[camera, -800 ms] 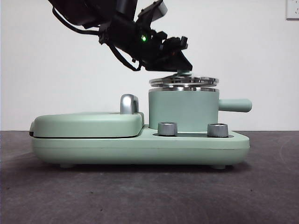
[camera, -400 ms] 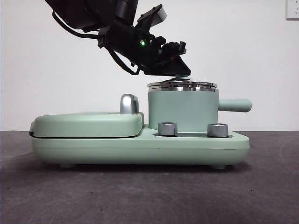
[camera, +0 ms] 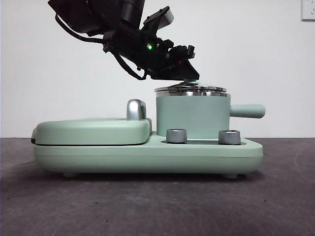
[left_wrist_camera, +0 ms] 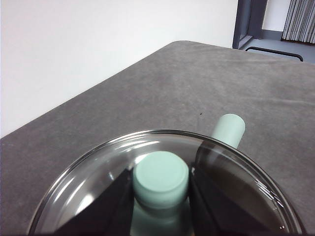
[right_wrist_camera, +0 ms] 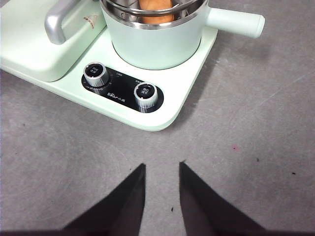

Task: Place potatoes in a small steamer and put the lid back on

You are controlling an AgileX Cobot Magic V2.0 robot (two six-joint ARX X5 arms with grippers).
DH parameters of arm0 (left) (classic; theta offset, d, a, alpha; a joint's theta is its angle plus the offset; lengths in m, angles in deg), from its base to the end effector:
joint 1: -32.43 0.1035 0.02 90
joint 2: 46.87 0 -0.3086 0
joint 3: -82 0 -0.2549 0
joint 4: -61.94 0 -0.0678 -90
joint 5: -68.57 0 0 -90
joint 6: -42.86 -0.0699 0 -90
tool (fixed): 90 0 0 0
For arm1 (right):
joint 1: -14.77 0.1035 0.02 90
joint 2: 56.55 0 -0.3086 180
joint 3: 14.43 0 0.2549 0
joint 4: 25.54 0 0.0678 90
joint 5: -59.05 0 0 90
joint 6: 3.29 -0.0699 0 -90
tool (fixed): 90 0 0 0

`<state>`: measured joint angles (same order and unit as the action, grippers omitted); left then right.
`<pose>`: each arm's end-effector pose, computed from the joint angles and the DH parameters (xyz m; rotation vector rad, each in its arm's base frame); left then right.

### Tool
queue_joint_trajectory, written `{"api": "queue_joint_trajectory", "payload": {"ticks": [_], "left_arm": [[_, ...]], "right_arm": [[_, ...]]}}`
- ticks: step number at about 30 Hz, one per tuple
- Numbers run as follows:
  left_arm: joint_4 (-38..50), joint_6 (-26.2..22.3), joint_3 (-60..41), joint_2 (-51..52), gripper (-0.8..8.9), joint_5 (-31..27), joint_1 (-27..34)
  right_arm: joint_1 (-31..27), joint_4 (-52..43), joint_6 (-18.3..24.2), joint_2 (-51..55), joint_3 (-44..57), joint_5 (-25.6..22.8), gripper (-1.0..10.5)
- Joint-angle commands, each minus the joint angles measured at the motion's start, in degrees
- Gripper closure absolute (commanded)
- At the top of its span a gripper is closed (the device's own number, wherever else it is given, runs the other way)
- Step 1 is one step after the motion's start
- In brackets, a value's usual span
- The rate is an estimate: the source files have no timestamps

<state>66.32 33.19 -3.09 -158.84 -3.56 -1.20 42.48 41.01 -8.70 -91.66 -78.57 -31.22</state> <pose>0.4129 -0.3004 0.2854 0.1880 0.1507 -0.9124 0.0884 0.0460 0.3208 -0.0703 0.6618 0.4304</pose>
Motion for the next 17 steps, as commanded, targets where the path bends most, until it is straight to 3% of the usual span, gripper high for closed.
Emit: {"api": "queue_joint_trajectory", "payload": {"ticks": [1, 17], "left_arm": [[0.7, 0.3, 1.6, -1.8, 8.02, 0.0, -0.9], [-2.8, 0.3, 1.6, -1.7, 8.02, -0.1, -1.7]], "right_arm": [[0.3, -0.4, -0.6, -0.3, -0.4, -1.0, 8.5], [0.3, -0.5, -0.6, -0.3, -0.4, -1.5, 8.5]]}}
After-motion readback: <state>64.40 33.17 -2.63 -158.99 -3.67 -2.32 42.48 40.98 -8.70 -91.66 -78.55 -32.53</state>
